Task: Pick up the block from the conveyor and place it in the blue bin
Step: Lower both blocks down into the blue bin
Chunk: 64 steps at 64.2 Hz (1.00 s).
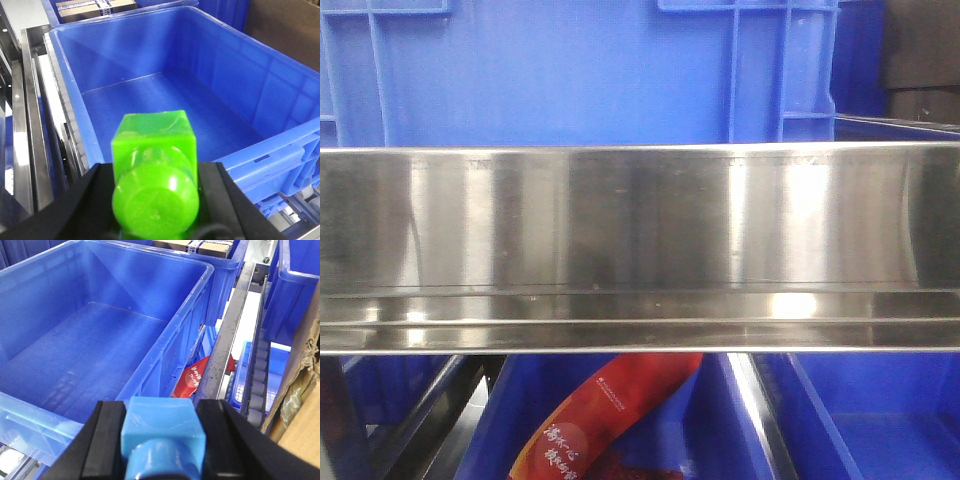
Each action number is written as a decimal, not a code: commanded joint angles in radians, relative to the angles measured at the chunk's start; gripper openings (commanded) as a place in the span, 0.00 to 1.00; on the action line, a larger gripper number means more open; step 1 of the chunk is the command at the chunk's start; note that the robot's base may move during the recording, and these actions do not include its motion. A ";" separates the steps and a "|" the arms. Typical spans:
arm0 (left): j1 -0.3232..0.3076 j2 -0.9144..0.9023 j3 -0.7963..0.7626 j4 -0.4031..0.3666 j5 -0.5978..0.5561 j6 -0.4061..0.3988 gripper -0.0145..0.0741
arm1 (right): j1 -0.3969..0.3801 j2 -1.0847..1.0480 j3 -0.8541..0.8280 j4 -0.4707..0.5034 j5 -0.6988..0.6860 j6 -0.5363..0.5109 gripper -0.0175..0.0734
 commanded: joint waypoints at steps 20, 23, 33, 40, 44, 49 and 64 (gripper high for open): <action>-0.006 -0.003 -0.007 -0.005 -0.018 -0.006 0.04 | -0.002 -0.003 -0.008 -0.003 -0.020 -0.005 0.01; -0.006 -0.003 -0.007 -0.005 -0.018 -0.006 0.04 | -0.002 -0.003 -0.008 -0.003 -0.020 -0.005 0.01; -0.006 -0.003 -0.007 -0.005 -0.018 -0.006 0.04 | -0.002 -0.003 -0.008 -0.003 -0.020 -0.005 0.01; -0.006 -0.003 -0.007 -0.005 -0.023 -0.006 0.04 | -0.002 -0.003 -0.008 -0.003 -0.020 -0.005 0.01; -0.006 -0.003 -0.007 -0.005 -0.027 -0.006 0.04 | -0.002 -0.003 -0.008 0.000 -0.041 -0.005 0.01; -0.006 0.000 -0.007 -0.005 -0.058 -0.006 0.04 | -0.002 -0.003 -0.014 0.009 -0.065 -0.005 0.01; -0.091 0.100 -0.118 -0.003 -0.086 0.039 0.04 | 0.007 0.063 -0.166 0.060 -0.069 -0.019 0.01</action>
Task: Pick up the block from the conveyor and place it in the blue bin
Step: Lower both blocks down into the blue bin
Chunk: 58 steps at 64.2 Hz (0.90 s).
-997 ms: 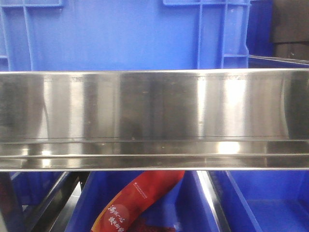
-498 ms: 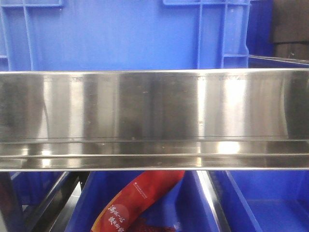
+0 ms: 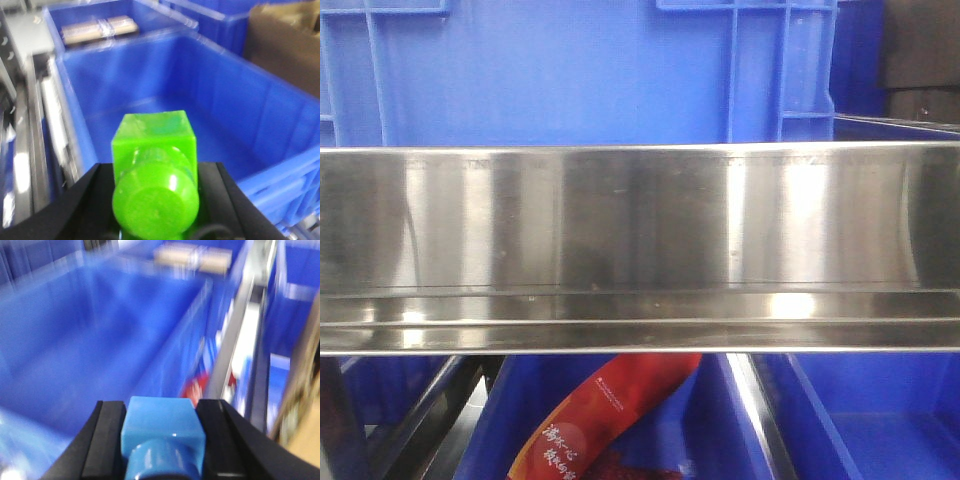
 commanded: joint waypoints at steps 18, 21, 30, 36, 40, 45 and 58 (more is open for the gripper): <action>-0.148 0.328 -0.339 -0.015 0.060 0.034 0.04 | 0.123 0.236 -0.297 0.071 -0.018 -0.075 0.01; -0.148 0.363 -0.359 -0.014 0.070 0.034 0.04 | 0.147 0.276 -0.314 0.071 -0.018 -0.079 0.01; -0.148 0.461 -0.373 -0.014 0.079 0.034 0.04 | 0.188 0.387 -0.328 0.071 -0.022 -0.085 0.01; -0.148 0.514 -0.373 -0.012 0.091 0.034 0.04 | 0.204 0.469 -0.328 0.071 -0.022 -0.085 0.01; -0.146 0.548 -0.373 0.008 0.102 0.034 0.04 | 0.204 0.513 -0.328 0.071 -0.022 -0.085 0.01; -0.146 0.575 -0.373 0.032 0.120 0.034 0.04 | 0.204 0.553 -0.328 0.071 -0.022 -0.085 0.01; -0.146 0.606 -0.373 0.124 0.173 0.034 0.05 | 0.202 0.617 -0.328 0.071 -0.037 -0.085 0.01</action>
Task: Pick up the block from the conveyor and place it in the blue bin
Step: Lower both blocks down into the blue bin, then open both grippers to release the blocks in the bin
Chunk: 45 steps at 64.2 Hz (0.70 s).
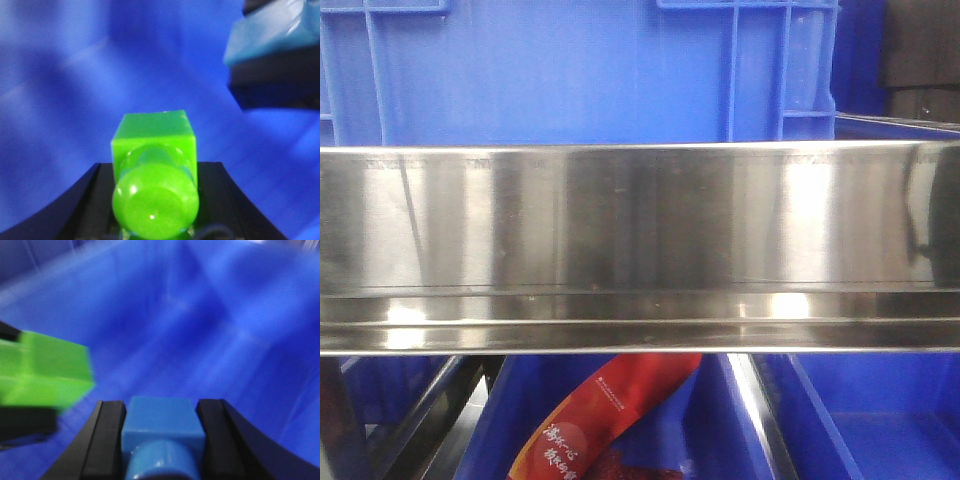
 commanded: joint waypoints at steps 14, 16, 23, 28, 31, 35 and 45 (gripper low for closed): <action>-0.004 0.003 -0.007 0.055 0.019 0.002 0.40 | -0.001 0.033 -0.008 -0.001 -0.033 -0.006 0.21; -0.004 0.003 -0.007 0.055 0.019 0.002 0.50 | -0.001 0.035 -0.008 -0.001 -0.033 -0.006 0.32; -0.004 0.003 -0.007 0.055 0.019 -0.003 0.81 | -0.001 0.035 -0.008 -0.001 -0.033 -0.006 0.67; -0.004 0.003 -0.007 0.055 0.019 -0.010 0.84 | -0.001 0.033 -0.008 -0.001 -0.033 -0.006 0.83; -0.004 0.001 -0.007 0.055 0.021 -0.010 0.80 | -0.001 0.031 -0.008 -0.001 -0.033 -0.006 0.82; -0.004 -0.001 -0.007 0.055 0.026 -0.010 0.76 | -0.001 0.023 -0.008 -0.001 -0.033 -0.006 0.82; -0.004 -0.031 -0.007 0.055 0.050 -0.010 0.75 | -0.001 -0.017 -0.008 -0.001 -0.025 -0.006 0.77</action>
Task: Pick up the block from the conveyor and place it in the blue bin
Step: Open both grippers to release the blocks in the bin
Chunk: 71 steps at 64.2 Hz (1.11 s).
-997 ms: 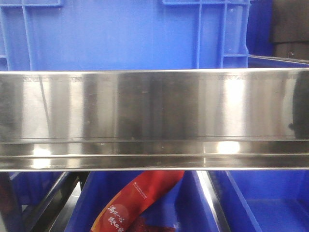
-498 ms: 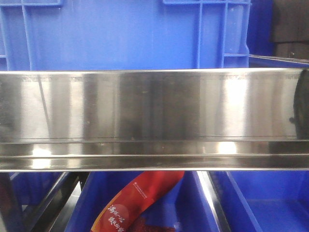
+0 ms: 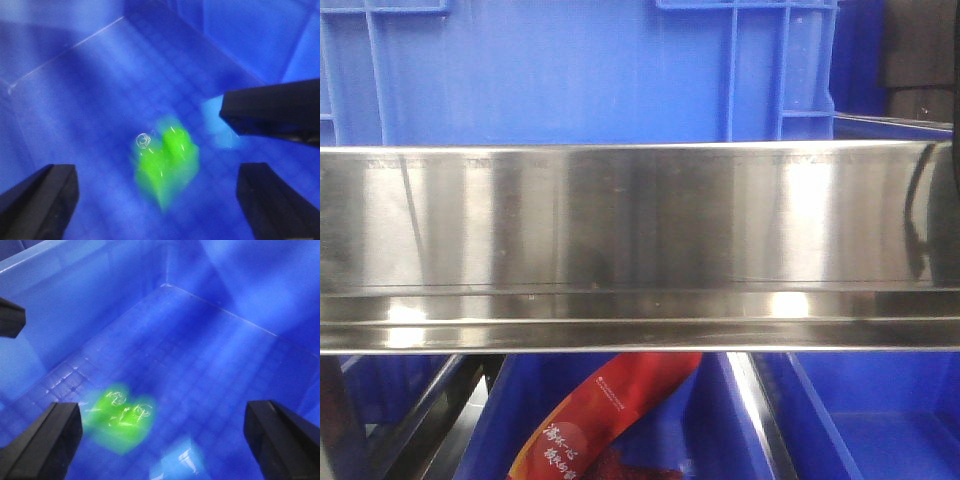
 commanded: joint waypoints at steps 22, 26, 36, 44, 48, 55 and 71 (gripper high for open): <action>-0.004 -0.216 -0.002 0.015 0.091 -0.017 0.17 | -0.001 -0.241 -0.006 -0.028 0.015 -0.006 0.02; -0.004 -0.268 0.024 0.015 0.091 -0.031 0.04 | -0.001 -0.279 0.011 -0.047 0.020 -0.006 0.02; -0.004 -0.446 0.198 0.020 -0.019 -0.072 0.04 | -0.001 -0.419 0.153 -0.098 -0.013 -0.006 0.02; -0.004 -0.639 0.423 0.020 -0.177 -0.077 0.04 | -0.001 -0.564 0.318 -0.103 -0.089 -0.006 0.02; -0.004 -0.739 0.534 0.020 -0.272 -0.077 0.04 | -0.001 -0.649 0.424 -0.103 -0.141 -0.006 0.02; -0.004 -0.919 0.724 0.020 -0.409 -0.077 0.04 | -0.001 -0.790 0.600 -0.103 -0.226 -0.006 0.02; -0.004 -1.222 1.071 0.018 -0.546 -0.077 0.04 | -0.001 -0.998 0.913 -0.103 -0.349 -0.006 0.02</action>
